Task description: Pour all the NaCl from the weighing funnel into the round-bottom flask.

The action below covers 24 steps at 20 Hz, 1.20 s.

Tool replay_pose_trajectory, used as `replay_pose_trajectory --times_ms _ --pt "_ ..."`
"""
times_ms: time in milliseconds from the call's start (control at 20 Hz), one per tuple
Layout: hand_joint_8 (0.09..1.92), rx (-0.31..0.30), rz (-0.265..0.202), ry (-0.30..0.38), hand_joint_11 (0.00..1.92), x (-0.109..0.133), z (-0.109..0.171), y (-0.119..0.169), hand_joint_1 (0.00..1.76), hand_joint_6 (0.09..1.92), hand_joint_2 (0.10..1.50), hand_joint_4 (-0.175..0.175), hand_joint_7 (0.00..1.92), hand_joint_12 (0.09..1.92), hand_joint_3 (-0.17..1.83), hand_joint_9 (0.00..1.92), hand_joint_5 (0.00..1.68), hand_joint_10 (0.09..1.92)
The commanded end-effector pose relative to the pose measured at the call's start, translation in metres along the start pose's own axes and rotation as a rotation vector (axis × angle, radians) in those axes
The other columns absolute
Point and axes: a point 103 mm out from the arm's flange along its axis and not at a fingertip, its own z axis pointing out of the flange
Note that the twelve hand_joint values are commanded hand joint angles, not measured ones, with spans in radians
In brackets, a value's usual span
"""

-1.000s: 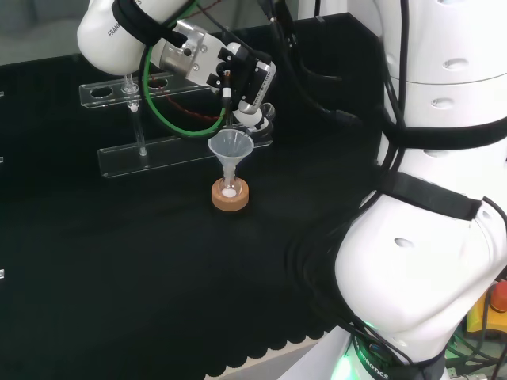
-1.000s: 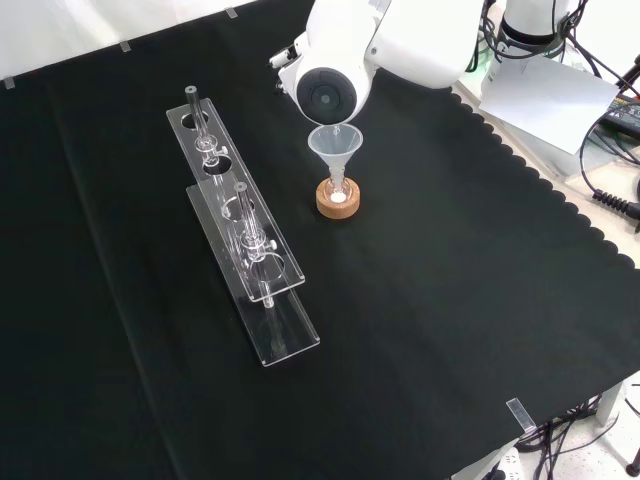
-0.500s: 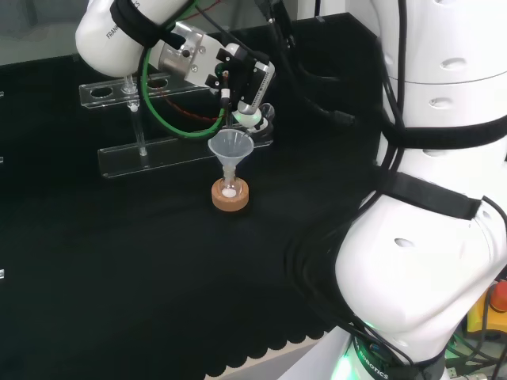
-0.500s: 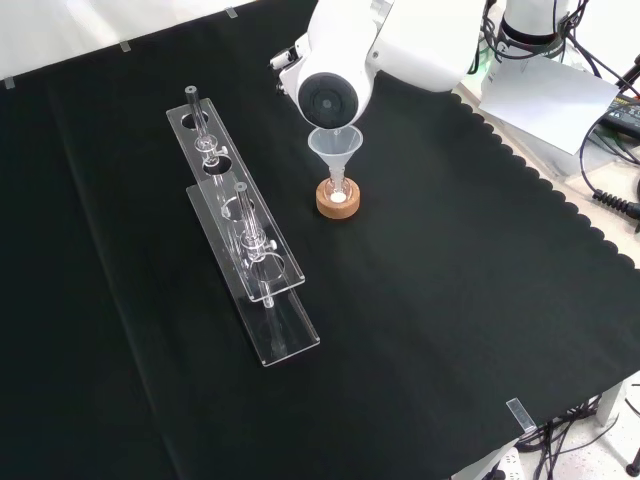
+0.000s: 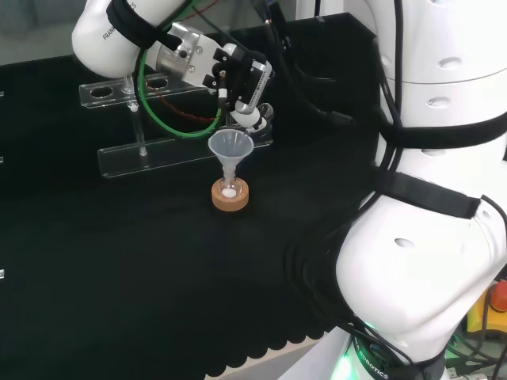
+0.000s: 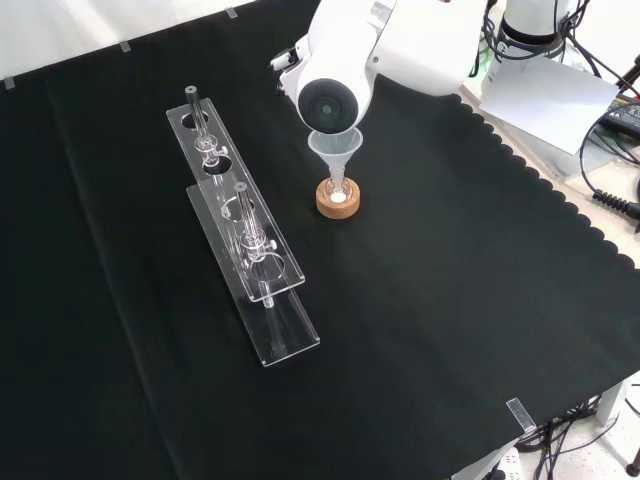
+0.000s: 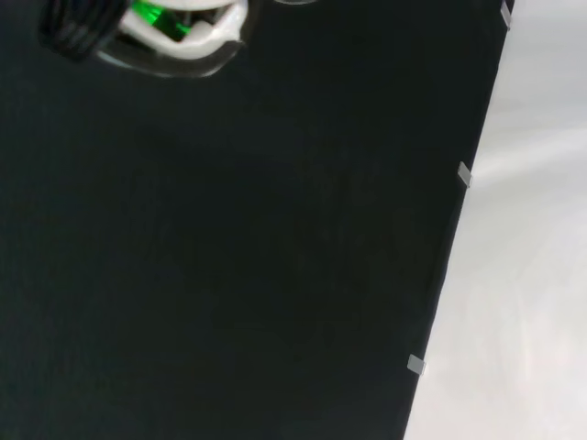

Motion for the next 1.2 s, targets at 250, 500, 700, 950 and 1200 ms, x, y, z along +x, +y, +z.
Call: replay_pose_trajectory --times_ms 250,500,700,950,1200 --pt "0.65 0.006 0.006 -0.027 0.56 0.0028 -0.0055 -0.0019 1.08 0.99 0.68 0.175 0.5 1.21 0.76 0.81 1.11 0.49" --pt "0.64 0.013 0.008 -0.041 0.55 0.0029 -0.0068 -0.0017 1.08 0.99 0.68 0.175 0.49 1.21 0.76 0.8 1.11 0.49" --pt "0.65 0.02 0.007 -0.042 0.58 0.0031 -0.0074 -0.0015 1.08 0.99 0.68 0.175 0.49 1.2 0.76 0.81 1.11 0.49" --pt "0.65 0.019 0.007 -0.039 0.6 0.0027 -0.0075 -0.0016 1.08 0.99 0.68 0.175 0.48 1.19 0.76 0.8 1.11 0.49" --pt "0.65 0.013 0.005 -0.028 0.6 0.0026 -0.0062 -0.0013 1.08 0.99 0.68 0.175 0.48 1.19 0.76 0.8 1.12 0.49"
